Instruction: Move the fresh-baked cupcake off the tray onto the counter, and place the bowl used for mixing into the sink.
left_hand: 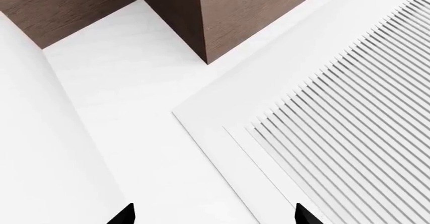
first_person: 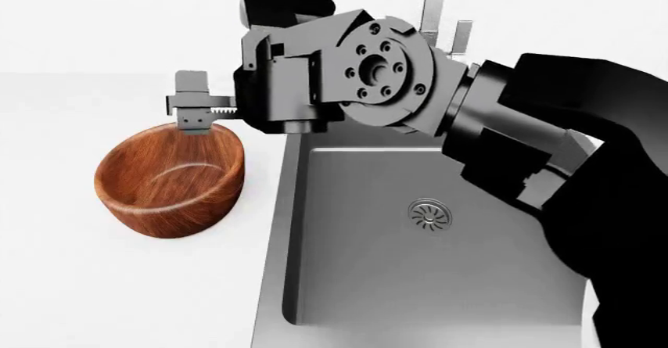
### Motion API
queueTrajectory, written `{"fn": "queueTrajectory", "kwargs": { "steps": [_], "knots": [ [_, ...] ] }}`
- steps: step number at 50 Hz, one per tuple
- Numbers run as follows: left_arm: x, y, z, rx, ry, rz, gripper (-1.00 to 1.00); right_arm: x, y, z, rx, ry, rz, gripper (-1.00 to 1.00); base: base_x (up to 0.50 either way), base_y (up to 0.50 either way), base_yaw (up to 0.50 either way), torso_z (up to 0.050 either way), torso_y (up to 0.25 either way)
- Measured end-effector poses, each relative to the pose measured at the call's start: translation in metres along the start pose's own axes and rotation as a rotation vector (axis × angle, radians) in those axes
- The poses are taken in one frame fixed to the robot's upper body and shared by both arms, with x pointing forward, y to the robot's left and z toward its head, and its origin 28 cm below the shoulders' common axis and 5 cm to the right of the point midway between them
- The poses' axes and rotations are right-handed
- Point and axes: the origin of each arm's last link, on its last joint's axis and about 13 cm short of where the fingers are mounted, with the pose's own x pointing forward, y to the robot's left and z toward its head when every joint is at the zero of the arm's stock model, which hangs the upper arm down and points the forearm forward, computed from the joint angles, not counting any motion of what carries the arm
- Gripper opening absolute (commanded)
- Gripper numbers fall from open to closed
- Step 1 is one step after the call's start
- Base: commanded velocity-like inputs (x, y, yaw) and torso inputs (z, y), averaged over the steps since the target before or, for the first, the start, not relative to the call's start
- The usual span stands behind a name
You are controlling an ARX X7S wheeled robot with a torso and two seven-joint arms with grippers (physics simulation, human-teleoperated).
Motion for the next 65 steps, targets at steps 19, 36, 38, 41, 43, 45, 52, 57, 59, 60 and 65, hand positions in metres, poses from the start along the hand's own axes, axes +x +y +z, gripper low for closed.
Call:
{"fn": "queueTrajectory", "kwargs": {
  "steps": [19,36,38,41,43,45,52,57,59,60,65],
  "knots": [
    [0.0,0.0,0.0,-0.002,0.001,0.001,1.0,0.002,0.0,-0.013,-0.071,0.054,0.059,1.0,0.0,0.0,0.0,0.0,0.0],
    [0.0,0.0,0.0,-0.002,0.001,0.001,1.0,0.008,-0.002,-0.024,-0.097,0.088,0.072,1.0,0.0,0.0,0.0,0.0,0.0],
    [0.0,0.0,-0.001,-0.002,0.001,0.001,1.0,0.009,-0.003,-0.026,-0.098,0.093,0.075,1.0,0.0,0.0,0.0,0.0,0.0],
    [0.0,0.0,-0.001,-0.002,0.0,0.001,1.0,0.011,-0.003,-0.028,-0.101,0.098,0.078,1.0,0.0,0.0,0.0,0.0,0.0],
    [0.0,0.0,-0.001,-0.002,0.0,0.001,1.0,0.011,-0.003,-0.029,-0.102,0.101,0.08,1.0,0.0,0.0,0.0,0.0,0.0],
    [0.0,0.0,-0.001,-0.002,0.001,0.001,1.0,0.012,-0.003,-0.031,-0.103,0.103,0.083,1.0,0.0,0.0,0.0,0.0,0.0],
    [0.0,0.001,-0.001,-0.003,0.001,0.001,1.0,0.015,-0.004,-0.035,-0.107,0.107,0.092,1.0,0.0,0.0,0.0,0.0,0.0],
    [0.0,0.001,-0.001,-0.003,0.001,0.002,1.0,0.018,-0.005,-0.038,-0.109,0.104,0.091,1.0,0.0,0.0,0.0,0.0,0.0],
    [0.0,0.001,-0.001,-0.004,0.001,0.003,1.0,0.019,-0.005,-0.039,-0.11,0.102,0.089,1.0,0.0,0.0,0.0,0.0,0.0],
    [0.0,0.001,-0.001,-0.004,0.001,0.003,1.0,0.02,-0.006,-0.04,-0.11,0.101,0.088,1.0,0.0,0.0,0.0,0.0,0.0],
    [0.0,0.001,-0.001,-0.004,0.002,0.004,1.0,0.023,-0.008,-0.042,-0.109,0.093,0.08,1.0,0.0,0.0,0.0,0.0,0.0]
  ]
}}
